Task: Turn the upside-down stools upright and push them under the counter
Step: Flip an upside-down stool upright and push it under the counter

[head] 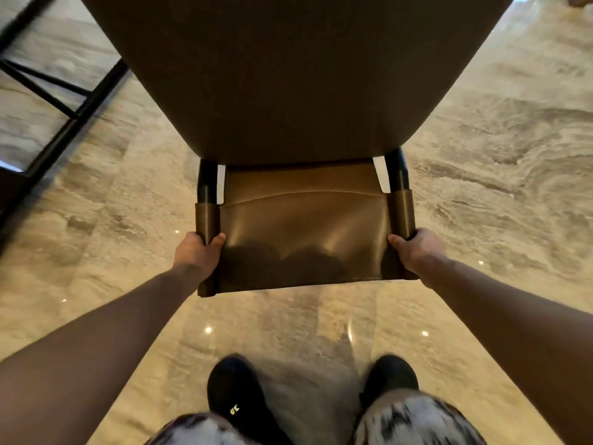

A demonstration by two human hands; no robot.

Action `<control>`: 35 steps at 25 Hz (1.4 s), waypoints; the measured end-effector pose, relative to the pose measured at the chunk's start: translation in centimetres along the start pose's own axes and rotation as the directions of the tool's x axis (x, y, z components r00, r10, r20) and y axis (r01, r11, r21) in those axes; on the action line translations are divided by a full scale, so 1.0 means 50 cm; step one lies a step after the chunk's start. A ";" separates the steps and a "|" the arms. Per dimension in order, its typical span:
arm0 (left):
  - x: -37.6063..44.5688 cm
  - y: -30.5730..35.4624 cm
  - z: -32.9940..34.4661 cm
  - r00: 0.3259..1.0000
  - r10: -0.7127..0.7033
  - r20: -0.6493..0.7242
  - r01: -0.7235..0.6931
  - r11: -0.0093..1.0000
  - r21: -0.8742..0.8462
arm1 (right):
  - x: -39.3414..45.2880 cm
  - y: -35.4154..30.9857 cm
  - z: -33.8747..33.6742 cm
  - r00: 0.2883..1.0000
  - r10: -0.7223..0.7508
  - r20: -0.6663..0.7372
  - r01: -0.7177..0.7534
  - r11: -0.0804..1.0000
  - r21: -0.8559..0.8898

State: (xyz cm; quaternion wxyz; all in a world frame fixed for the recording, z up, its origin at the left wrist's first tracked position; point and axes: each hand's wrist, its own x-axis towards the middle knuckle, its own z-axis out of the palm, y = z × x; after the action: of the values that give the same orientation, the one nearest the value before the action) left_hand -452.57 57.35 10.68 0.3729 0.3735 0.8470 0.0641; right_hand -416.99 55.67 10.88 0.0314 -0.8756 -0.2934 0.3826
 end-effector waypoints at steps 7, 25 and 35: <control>-0.231 0.174 -0.295 0.996 -0.044 0.073 0.044 0.999 0.003 | -0.258 -0.159 -0.328 0.990 0.116 0.075 -0.106 0.986 -0.125; -0.387 0.714 -1.041 0.980 0.116 0.164 -0.125 0.991 0.052 | -0.700 -0.669 -0.859 0.980 0.098 0.172 -0.165 0.882 0.442; -0.332 0.920 -1.113 0.929 0.342 -0.138 -0.327 0.937 0.121 | -0.628 -0.884 -0.954 0.943 -0.127 -0.309 0.139 0.990 0.019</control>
State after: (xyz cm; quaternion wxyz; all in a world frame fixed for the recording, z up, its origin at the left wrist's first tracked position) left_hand -456.13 88.28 77.89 0.2704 0.5236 0.7996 0.1154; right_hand -422.58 83.37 77.32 0.1198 -0.9017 -0.3356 0.2448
